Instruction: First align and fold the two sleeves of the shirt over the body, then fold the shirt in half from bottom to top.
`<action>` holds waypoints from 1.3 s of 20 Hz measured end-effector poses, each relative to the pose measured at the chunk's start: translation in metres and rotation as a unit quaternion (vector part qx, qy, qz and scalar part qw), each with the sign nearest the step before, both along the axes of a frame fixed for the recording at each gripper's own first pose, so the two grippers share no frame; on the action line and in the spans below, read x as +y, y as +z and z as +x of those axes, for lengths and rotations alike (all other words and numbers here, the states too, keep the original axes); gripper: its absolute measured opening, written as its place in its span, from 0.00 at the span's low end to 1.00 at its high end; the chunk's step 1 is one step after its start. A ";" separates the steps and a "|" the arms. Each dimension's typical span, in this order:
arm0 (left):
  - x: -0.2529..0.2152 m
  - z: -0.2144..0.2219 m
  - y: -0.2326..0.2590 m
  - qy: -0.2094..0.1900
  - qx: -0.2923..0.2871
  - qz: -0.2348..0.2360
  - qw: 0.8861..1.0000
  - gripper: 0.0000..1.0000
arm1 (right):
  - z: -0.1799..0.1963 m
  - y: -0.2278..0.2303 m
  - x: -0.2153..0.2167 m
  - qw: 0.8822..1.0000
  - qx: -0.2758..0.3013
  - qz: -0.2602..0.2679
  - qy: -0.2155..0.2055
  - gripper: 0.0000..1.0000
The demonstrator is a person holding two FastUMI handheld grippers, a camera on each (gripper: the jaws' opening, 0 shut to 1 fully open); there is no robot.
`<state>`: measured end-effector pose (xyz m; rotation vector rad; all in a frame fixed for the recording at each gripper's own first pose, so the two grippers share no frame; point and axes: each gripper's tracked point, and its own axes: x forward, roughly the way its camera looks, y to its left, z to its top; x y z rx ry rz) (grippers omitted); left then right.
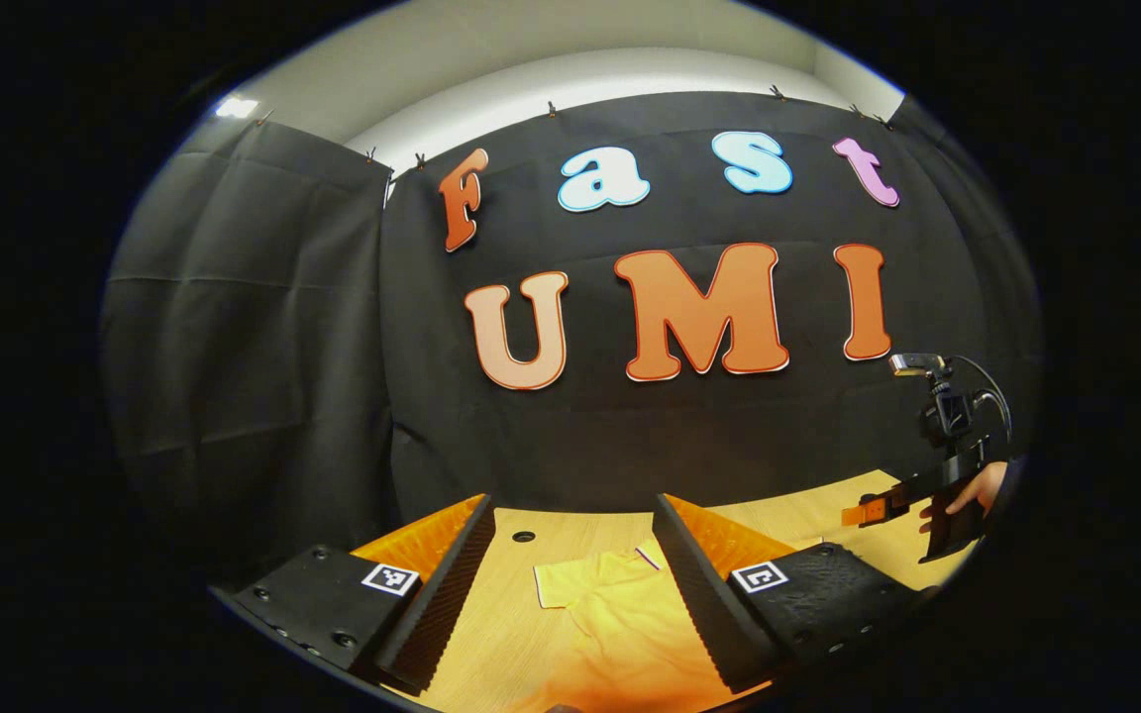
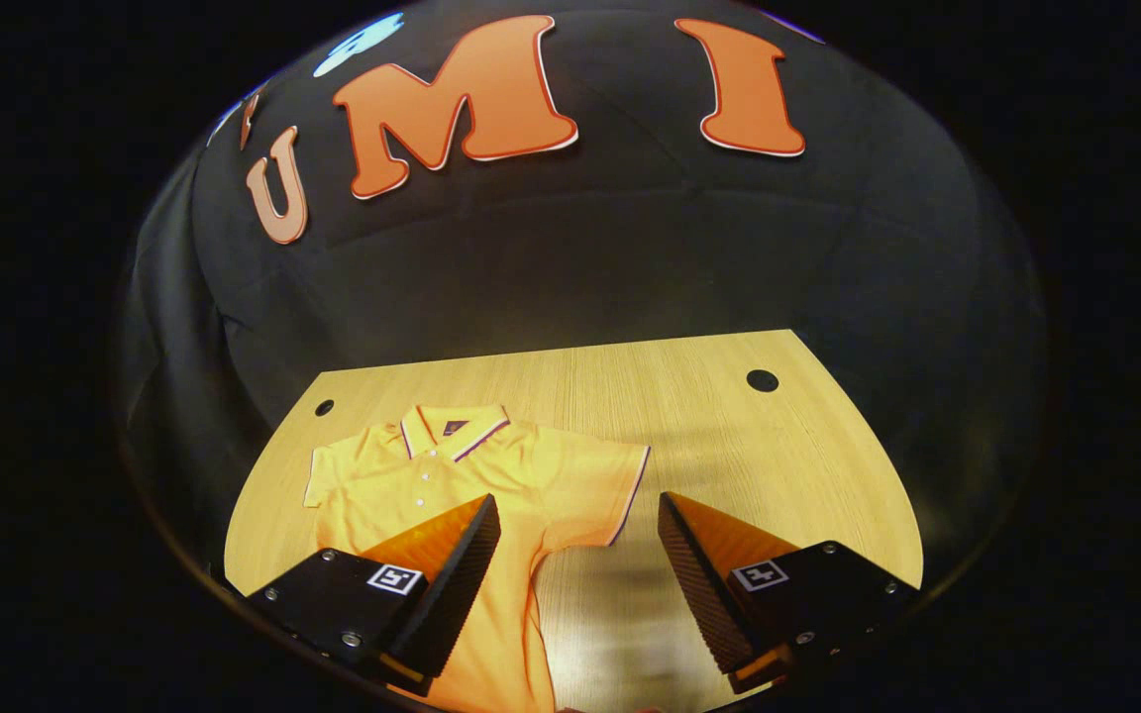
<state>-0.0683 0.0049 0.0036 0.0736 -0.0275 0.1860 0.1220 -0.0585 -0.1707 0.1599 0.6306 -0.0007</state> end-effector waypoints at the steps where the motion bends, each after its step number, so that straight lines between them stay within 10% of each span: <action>1: 0.000 0.002 -0.001 -0.002 0.001 0.002 1.000 1.00 | 0.006 -0.005 -0.002 1.000 0.010 -0.004 0.000 0.98; 20: 0.103 0.029 -0.031 0.041 0.057 -0.019 0.997 0.99 | 0.073 -0.108 0.004 0.965 0.256 0.059 -0.027 0.96; 26: 0.092 0.022 -0.068 0.027 0.125 -0.011 0.992 0.99 | 0.096 -0.125 0.029 0.941 0.295 0.160 -0.029 0.95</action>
